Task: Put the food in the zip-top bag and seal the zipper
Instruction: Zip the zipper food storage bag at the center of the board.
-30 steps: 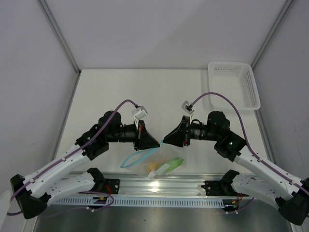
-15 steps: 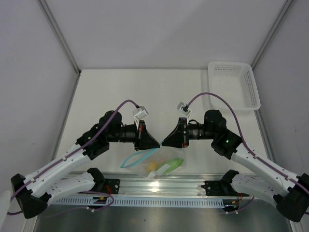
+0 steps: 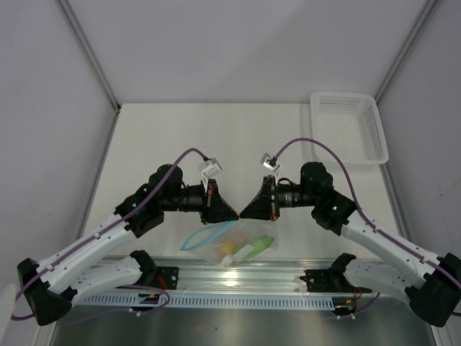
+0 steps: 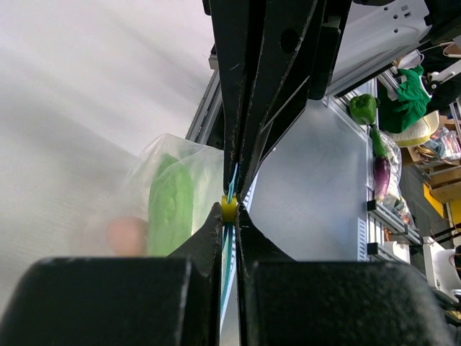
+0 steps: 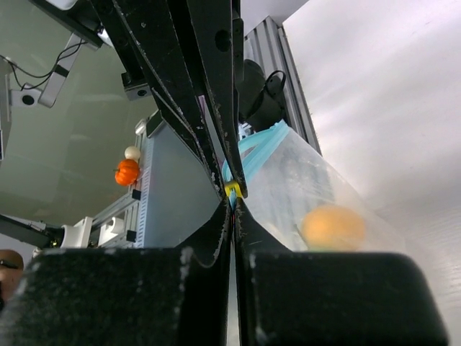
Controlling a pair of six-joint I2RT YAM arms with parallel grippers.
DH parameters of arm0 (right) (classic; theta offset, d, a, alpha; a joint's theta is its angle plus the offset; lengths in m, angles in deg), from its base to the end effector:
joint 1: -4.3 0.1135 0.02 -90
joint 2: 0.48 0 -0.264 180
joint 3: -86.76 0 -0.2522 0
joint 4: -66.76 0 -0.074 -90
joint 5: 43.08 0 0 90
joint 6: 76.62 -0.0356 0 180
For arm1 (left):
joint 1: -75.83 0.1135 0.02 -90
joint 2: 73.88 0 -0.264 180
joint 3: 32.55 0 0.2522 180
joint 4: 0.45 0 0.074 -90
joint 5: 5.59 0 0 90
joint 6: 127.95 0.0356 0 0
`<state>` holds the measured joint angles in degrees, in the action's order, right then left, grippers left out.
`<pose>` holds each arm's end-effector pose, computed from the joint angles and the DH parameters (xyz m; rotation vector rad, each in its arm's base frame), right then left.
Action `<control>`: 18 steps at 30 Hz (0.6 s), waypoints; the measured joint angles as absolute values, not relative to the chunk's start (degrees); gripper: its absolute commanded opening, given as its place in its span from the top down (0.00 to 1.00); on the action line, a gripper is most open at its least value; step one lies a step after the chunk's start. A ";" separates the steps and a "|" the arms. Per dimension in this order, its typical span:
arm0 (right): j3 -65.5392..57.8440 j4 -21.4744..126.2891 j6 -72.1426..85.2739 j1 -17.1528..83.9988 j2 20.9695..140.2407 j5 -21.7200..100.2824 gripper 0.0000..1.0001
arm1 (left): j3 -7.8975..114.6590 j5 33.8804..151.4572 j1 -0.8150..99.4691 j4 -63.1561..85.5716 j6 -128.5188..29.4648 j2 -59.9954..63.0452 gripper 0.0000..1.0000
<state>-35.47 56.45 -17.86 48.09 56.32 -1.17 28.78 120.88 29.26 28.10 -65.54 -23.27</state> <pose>0.1434 0.1742 0.3228 -0.9070 1.7785 1.6259 0.1207 -0.1583 0.3330 0.8210 1.9349 -1.4353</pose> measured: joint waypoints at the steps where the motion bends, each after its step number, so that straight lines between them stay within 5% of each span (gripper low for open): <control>1: -35.47 56.45 -17.84 48.11 56.32 -0.93 1.00 | 28.78 120.92 29.26 28.12 -65.54 -23.25 0.99; 18: -33.99 49.74 -15.02 49.40 52.91 11.13 1.00 | 28.78 118.93 29.74 28.95 -65.37 -23.25 0.99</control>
<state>-33.99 49.74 -15.02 49.40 52.91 11.13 28.78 118.93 29.74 28.95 -65.37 -23.25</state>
